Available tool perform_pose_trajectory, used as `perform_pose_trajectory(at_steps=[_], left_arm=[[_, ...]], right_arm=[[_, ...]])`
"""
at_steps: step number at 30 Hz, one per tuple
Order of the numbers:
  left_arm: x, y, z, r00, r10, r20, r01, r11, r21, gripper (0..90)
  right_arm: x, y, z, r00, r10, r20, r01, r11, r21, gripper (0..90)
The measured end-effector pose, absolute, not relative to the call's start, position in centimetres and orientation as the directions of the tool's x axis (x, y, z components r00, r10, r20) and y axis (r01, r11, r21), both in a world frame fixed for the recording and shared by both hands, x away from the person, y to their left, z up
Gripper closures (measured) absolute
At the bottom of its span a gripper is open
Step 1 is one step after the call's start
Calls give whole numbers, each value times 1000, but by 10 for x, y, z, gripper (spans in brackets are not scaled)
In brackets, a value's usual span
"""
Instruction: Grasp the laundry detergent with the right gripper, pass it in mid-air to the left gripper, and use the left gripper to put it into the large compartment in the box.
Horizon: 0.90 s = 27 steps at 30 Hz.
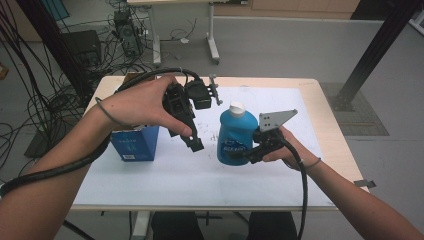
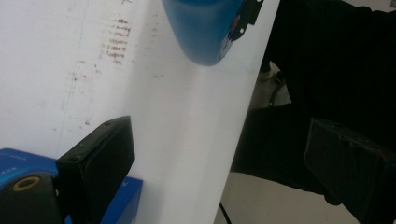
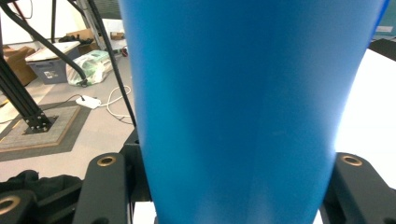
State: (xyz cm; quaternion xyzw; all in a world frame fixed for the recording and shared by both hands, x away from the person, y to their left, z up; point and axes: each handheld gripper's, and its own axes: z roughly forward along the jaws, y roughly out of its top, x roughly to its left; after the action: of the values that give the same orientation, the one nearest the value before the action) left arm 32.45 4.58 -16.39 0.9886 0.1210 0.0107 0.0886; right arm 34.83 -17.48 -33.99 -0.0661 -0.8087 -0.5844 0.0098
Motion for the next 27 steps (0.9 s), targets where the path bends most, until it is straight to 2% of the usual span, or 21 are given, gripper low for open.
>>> perform_pose_trajectory(at_steps=[9, 27], left_arm=[[322, 34, -161, 979, 205, 7, 201, -966, 165, 90], [317, 23, -161, 989, 146, -7, 144, -966, 215, 89]], right_arm=[[345, -162, -340, -994, 61, 89, 104, 312, 944, 413], [338, -139, -334, -997, -12, 80, 73, 317, 946, 413]])
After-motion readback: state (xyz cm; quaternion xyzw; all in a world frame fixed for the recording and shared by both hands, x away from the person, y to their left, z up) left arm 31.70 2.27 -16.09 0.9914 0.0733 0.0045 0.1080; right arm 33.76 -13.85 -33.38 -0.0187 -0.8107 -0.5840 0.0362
